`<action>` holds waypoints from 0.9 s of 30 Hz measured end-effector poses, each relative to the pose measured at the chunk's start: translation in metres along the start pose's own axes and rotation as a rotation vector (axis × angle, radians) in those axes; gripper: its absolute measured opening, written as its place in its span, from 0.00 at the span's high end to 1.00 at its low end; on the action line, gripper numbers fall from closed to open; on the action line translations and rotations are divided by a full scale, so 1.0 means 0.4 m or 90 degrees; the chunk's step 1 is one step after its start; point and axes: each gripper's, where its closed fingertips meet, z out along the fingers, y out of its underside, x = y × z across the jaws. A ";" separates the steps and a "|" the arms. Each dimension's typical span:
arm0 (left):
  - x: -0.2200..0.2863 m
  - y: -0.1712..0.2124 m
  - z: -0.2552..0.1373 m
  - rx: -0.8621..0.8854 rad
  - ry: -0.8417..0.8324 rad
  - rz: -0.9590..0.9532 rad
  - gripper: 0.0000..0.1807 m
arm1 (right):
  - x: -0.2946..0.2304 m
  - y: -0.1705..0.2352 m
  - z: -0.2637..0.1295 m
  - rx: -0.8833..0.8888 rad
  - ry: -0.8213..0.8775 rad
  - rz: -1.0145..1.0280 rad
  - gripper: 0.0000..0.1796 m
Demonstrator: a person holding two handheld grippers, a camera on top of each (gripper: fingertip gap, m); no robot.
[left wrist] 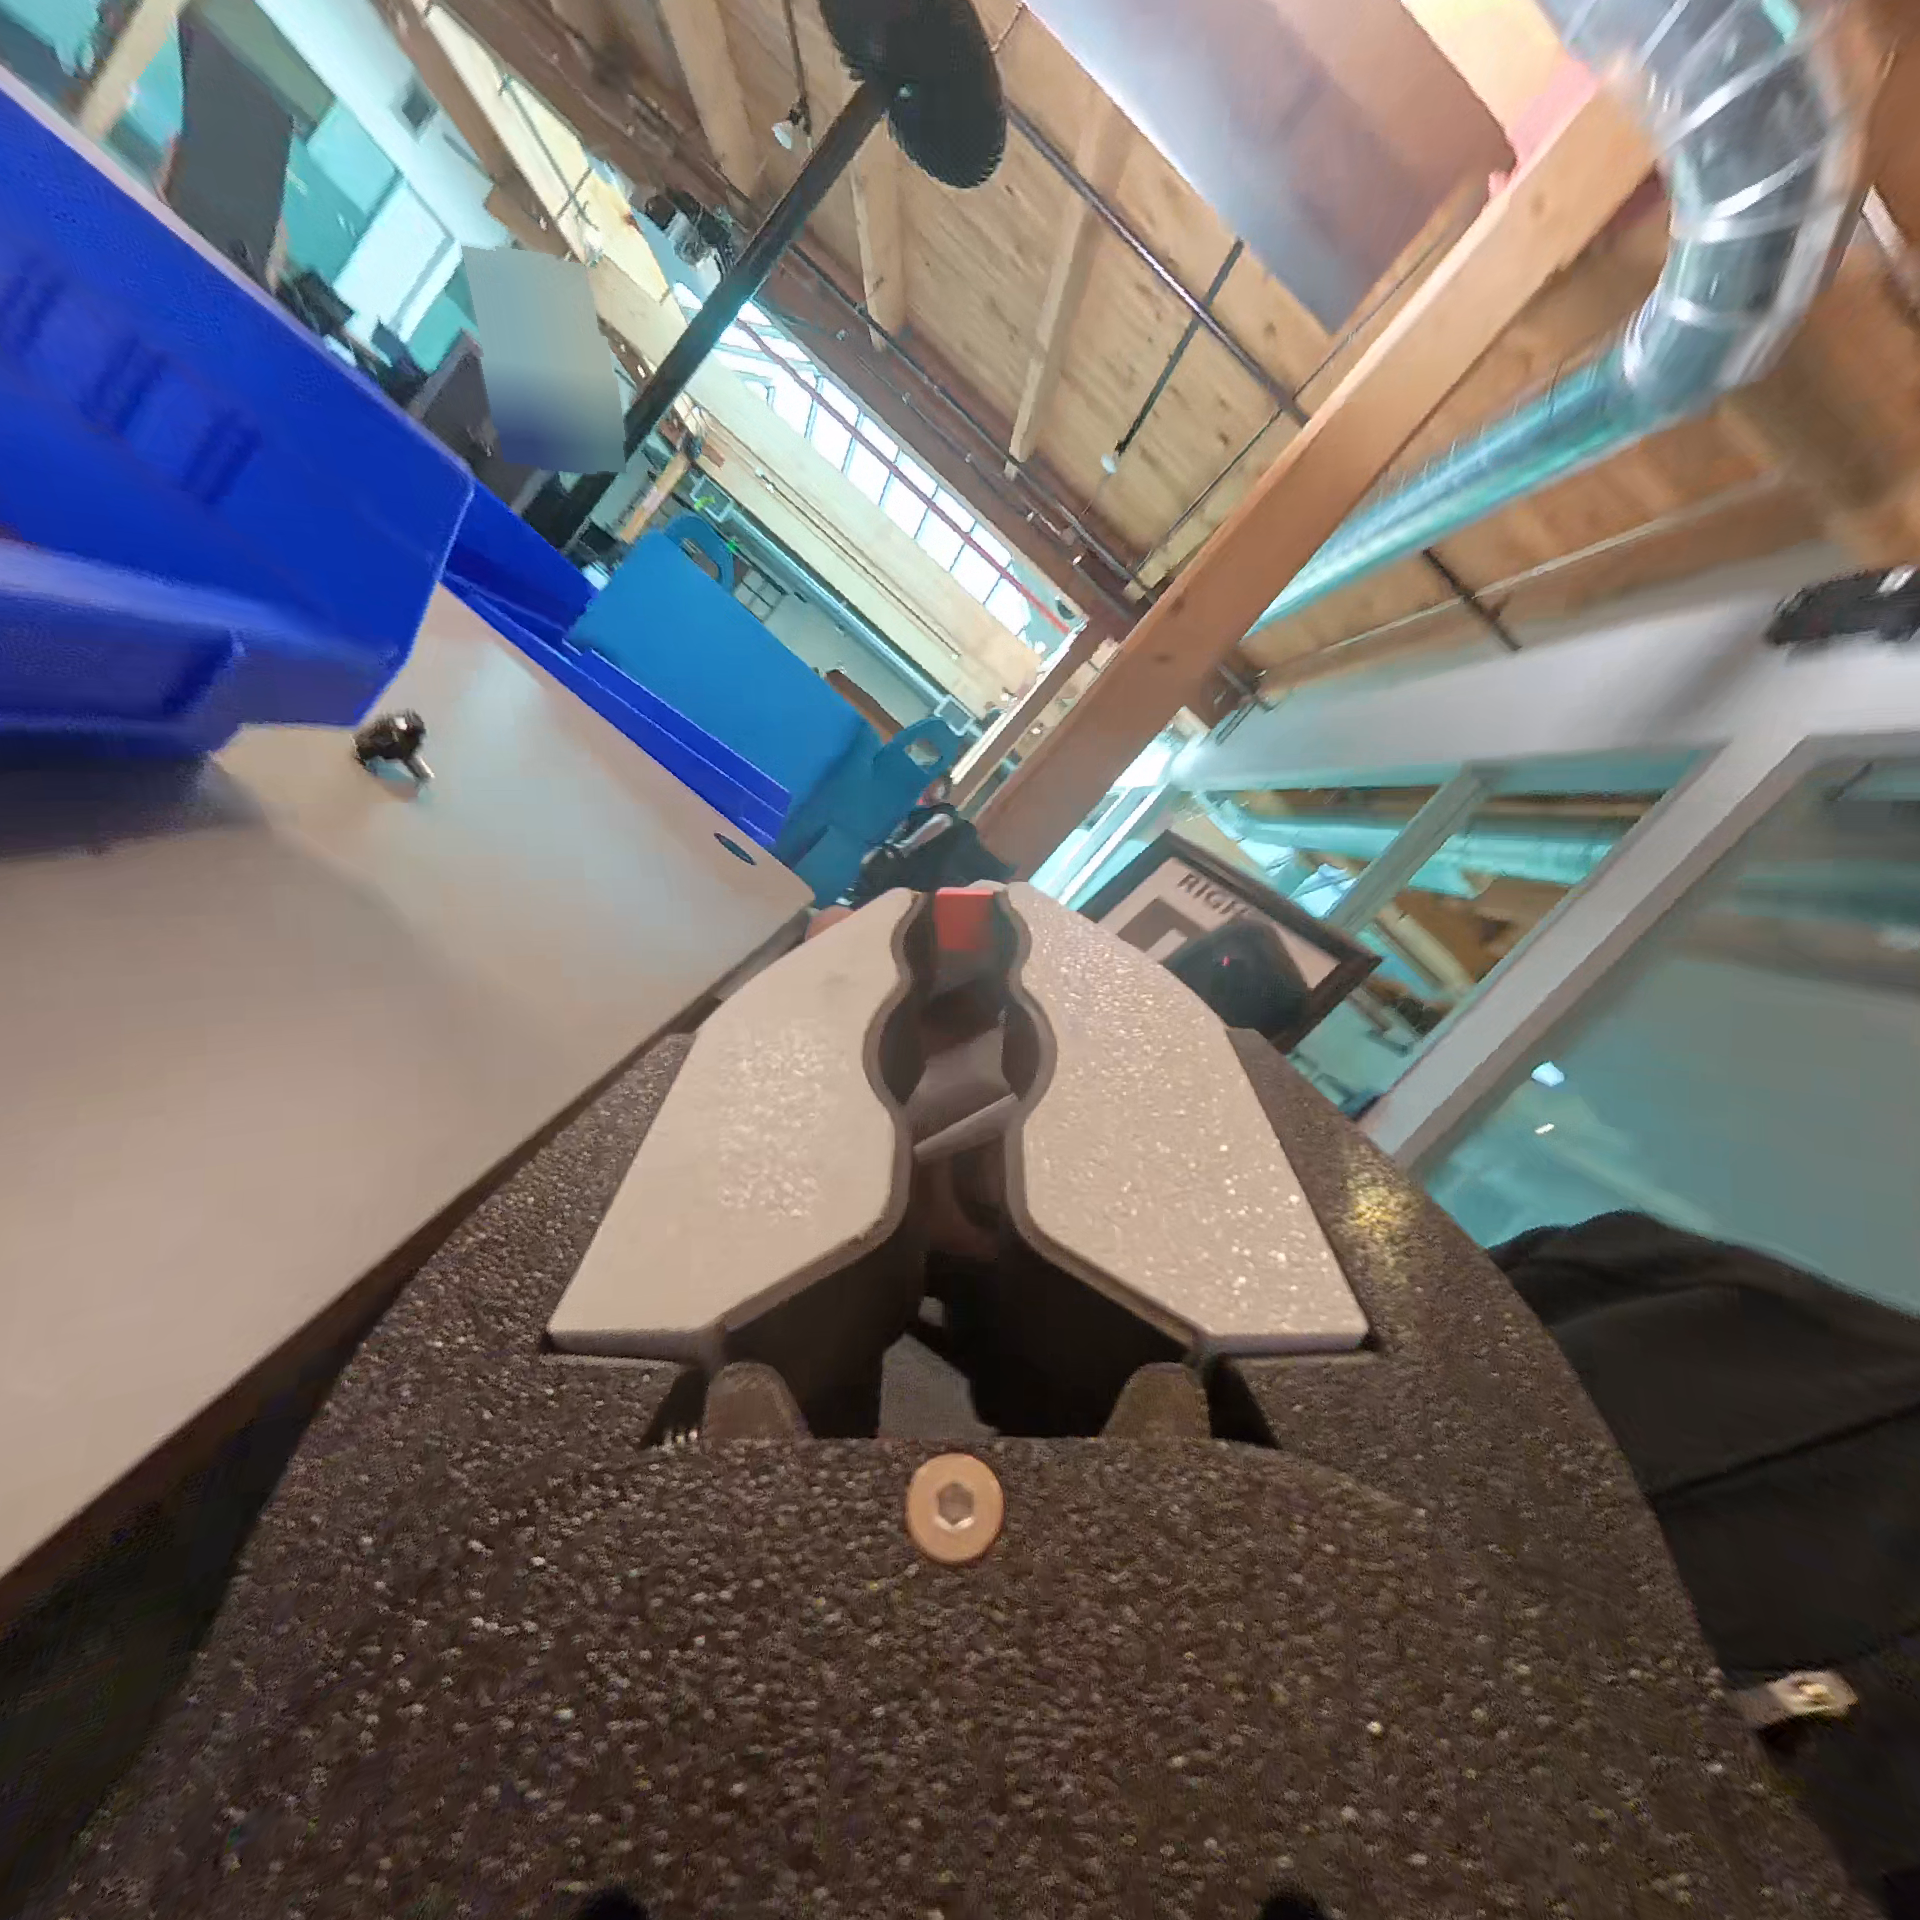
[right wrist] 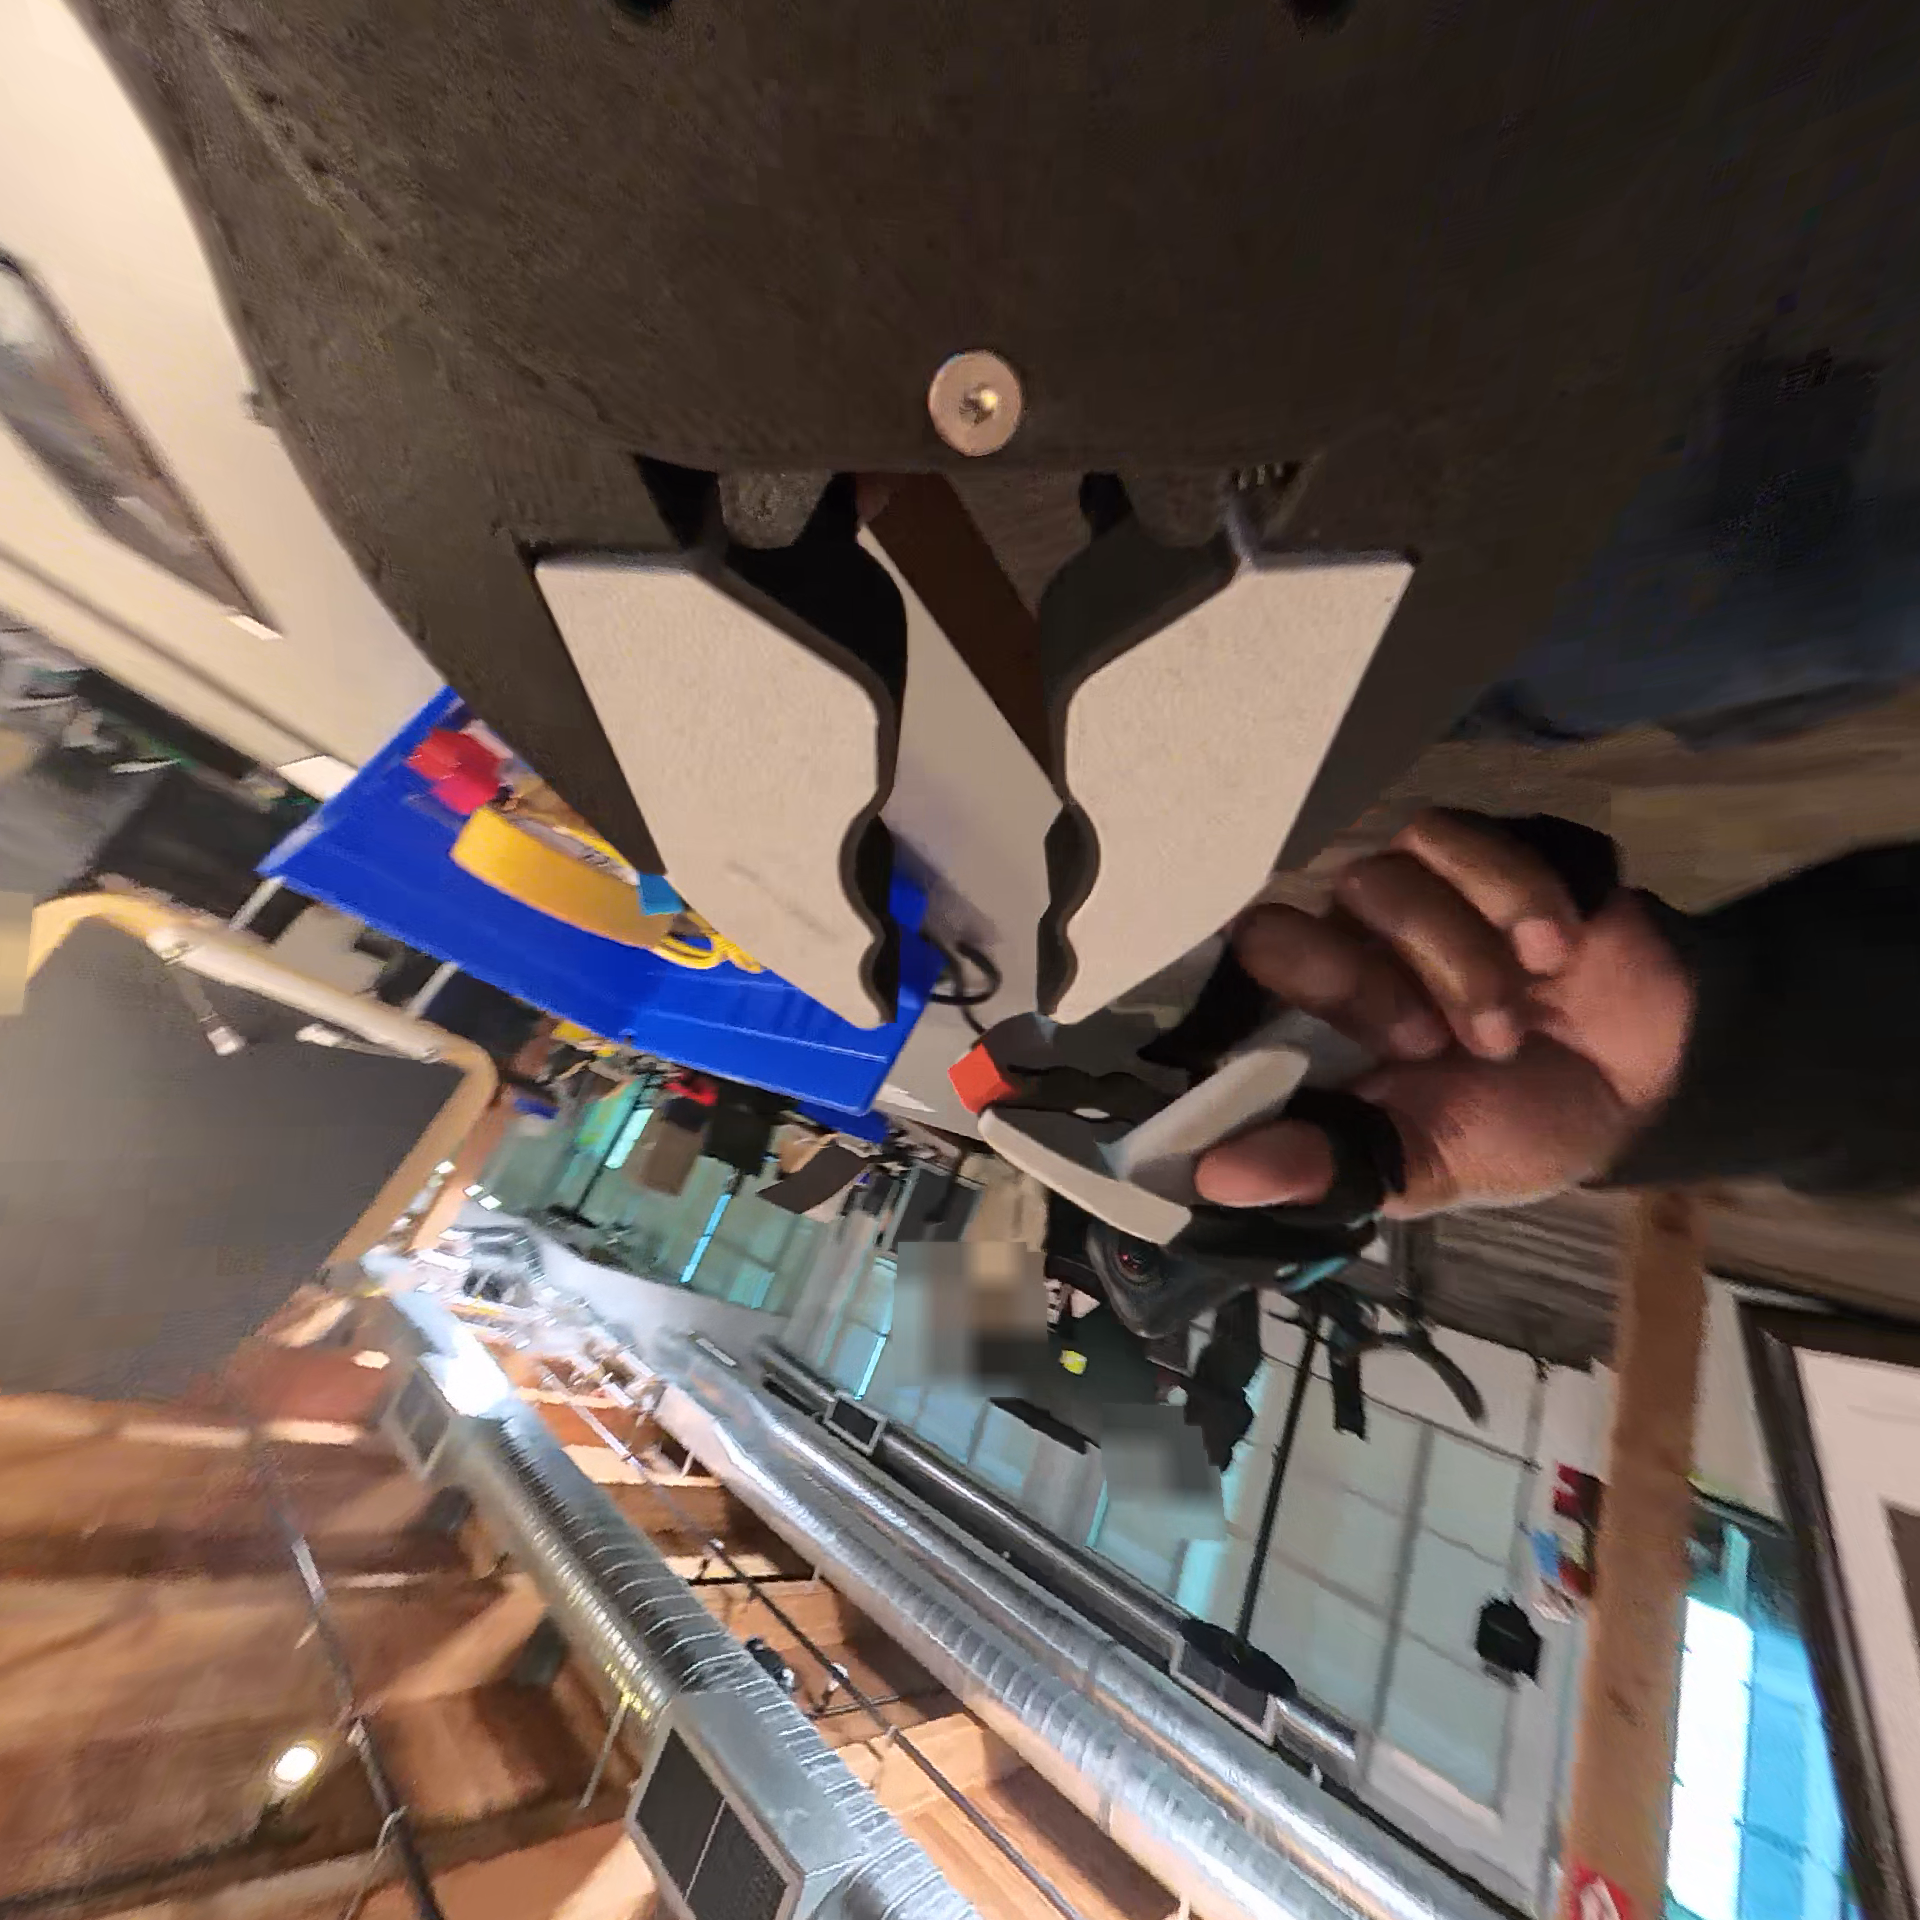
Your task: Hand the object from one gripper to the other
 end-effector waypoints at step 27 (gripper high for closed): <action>0.035 0.073 -0.025 -0.136 -0.011 -0.069 0.94 | -0.070 0.000 0.048 -0.030 0.002 -0.272 0.89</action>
